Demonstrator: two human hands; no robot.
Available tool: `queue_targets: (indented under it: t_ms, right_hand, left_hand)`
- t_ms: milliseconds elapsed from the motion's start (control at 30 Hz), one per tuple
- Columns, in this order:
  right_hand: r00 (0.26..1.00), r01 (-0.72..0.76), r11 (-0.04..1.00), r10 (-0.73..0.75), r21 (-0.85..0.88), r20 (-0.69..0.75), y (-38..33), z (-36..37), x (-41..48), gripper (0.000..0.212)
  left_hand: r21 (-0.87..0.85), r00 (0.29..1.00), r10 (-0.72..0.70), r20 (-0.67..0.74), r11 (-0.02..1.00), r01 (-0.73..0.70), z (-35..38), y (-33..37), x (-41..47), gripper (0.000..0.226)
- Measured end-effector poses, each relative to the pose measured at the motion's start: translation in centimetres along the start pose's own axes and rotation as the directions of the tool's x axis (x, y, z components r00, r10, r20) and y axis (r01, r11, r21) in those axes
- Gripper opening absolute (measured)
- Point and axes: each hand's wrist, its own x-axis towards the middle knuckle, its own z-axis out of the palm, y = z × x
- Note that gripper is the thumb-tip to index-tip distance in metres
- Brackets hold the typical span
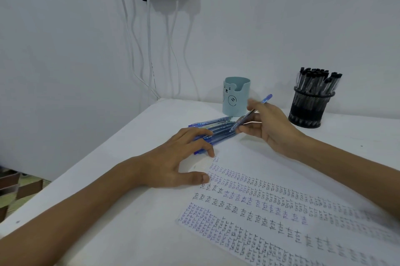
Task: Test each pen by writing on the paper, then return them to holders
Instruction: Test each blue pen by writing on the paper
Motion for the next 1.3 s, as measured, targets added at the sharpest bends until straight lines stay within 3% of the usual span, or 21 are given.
queue_targets:
  t_ms: [100, 300, 500, 733, 900, 1167, 1300]
  right_hand:
    - [1.000, 0.021, 1.000, -0.022, -0.022, -0.020, -0.5, -1.2, 0.9, 0.027]
    - [0.995, 0.086, 0.919, -0.101, -0.386, -0.018, -1.4, -4.3, 2.8, 0.035]
    - [0.985, 0.071, 0.822, -0.149, -0.566, -0.093, -1.4, -7.1, 4.2, 0.026]
    - [0.975, 0.028, 0.503, -0.206, -0.864, -0.088, -1.5, -8.5, 5.1, 0.032]
    - [0.953, -0.005, 0.189, -0.296, -0.982, -0.062, -1.1, -8.4, 6.1, 0.045]
    - [0.933, -0.080, -0.074, -0.356, -0.994, -0.049, 0.1, -8.0, 5.8, 0.042]
    - [0.914, 0.034, -0.096, -0.400, -0.995, 0.069, 0.1, -7.3, 5.1, 0.038]
  left_hand:
    - [-0.002, 1.000, -0.002, 0.000, 1.000, 0.002, 0.0, 0.0, 0.0, 0.044]
    - [0.001, 1.000, 0.005, -0.002, 1.000, -0.005, 0.0, 0.0, 0.0, 0.044]
    - [0.000, 1.000, 0.003, 0.005, 1.000, -0.003, 0.0, -0.1, 0.0, 0.044]
    - [0.002, 1.000, 0.012, 0.007, 1.000, -0.012, 0.0, -0.1, 0.1, 0.044]
    - [0.005, 1.000, 0.016, 0.006, 1.000, -0.016, 0.0, -0.1, 0.1, 0.044]
    - [0.014, 1.000, 0.013, 0.004, 1.000, -0.013, 0.0, -0.1, 0.1, 0.045]
    - [0.010, 1.000, 0.017, 0.000, 1.000, -0.017, 0.0, -0.1, 0.1, 0.044]
